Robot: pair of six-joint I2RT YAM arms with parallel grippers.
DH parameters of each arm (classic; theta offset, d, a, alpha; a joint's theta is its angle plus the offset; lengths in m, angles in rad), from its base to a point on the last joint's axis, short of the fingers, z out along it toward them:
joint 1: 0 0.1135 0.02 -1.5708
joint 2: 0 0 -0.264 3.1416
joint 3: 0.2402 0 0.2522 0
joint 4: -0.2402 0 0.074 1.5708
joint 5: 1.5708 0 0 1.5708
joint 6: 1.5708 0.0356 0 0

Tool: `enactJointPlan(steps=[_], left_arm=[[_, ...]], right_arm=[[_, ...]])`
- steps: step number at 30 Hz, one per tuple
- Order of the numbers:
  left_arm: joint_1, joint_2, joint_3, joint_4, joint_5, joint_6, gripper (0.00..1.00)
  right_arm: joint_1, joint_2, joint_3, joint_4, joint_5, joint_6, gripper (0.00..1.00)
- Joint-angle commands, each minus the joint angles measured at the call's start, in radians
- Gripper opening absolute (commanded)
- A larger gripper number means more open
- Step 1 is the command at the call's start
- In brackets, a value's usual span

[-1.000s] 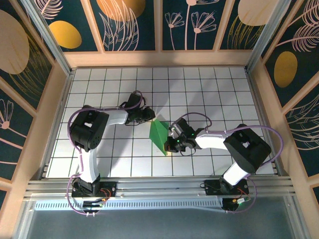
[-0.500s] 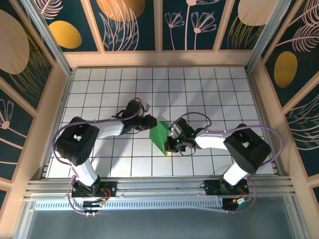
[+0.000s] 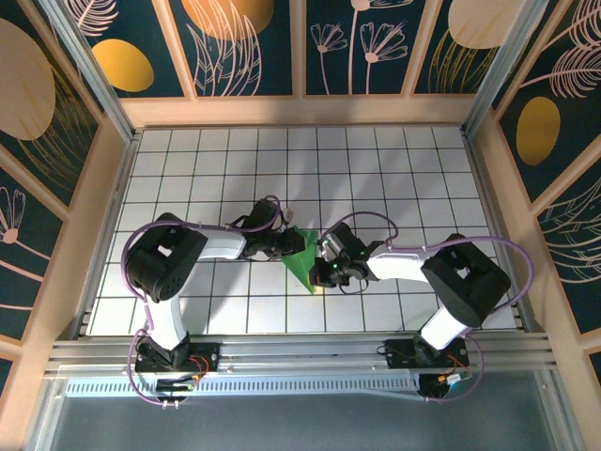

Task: Fold a paper plane with a square sheet of paper (fold left side to right side)
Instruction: Fourth fold the wing at the center of the table.

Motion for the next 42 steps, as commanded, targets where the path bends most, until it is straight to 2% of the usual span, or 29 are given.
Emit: enactJointPlan(steps=[1,5,15,20,25,32,42], left_arm=[[0.003,0.037,0.011,-0.037,-0.042,-0.020,0.16],[0.003,0.043,0.021,-0.104,-0.083,-0.019,0.14],[0.004,0.034,0.008,-0.100,-0.077,-0.020,0.11],[0.003,0.032,0.007,-0.096,-0.074,-0.020,0.10],[0.003,0.032,0.005,-0.096,-0.074,-0.020,0.10],[0.004,0.040,0.011,-0.099,-0.073,-0.020,0.10],[0.004,0.044,0.014,-0.100,-0.069,-0.019,0.10]], right_arm=[[0.004,0.038,-0.051,-0.177,0.074,-0.021,0.00],[-0.002,-0.022,-0.042,-0.113,0.020,-0.008,0.00],[-0.097,-0.221,-0.047,0.060,-0.120,0.049,0.00],[-0.094,-0.138,-0.040,0.192,-0.169,0.091,0.00],[-0.088,-0.042,-0.014,0.271,-0.150,0.114,0.00],[-0.068,0.069,0.046,0.272,-0.145,0.100,0.00],[-0.062,0.123,0.045,0.301,-0.109,0.115,0.00]])
